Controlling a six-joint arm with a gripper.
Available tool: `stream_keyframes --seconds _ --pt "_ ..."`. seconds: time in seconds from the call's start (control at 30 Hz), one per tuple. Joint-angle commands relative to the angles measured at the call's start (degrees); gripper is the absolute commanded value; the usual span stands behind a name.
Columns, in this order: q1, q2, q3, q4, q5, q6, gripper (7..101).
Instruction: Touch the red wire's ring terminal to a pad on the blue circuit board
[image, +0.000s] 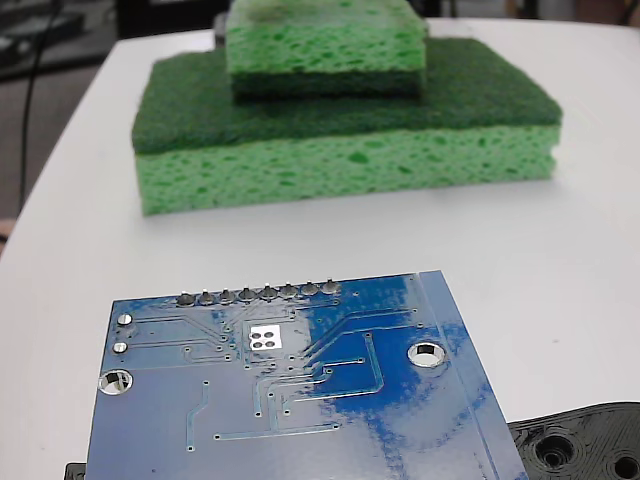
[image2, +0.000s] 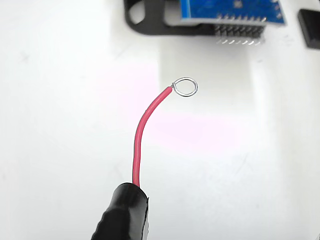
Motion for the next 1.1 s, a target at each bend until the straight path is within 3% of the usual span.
stream_keyframes --seconds 0.03,0.17,0.33,0.87,1.1 --pt "6.86 -8.09 -6.24 -0.26 -7.29 -2.81 100.3" --pt "15.82 -21.62 -16.44 0.35 -16.26 -8.26 100.3" --pt "21.27 -34.19 -24.87 -1.41 -22.15 -12.04 100.3" --pt "20.57 -53.61 -37.09 -4.57 -26.28 -14.85 100.3" --pt "20.48 -54.32 -34.80 -9.84 -26.19 -15.56 100.3"
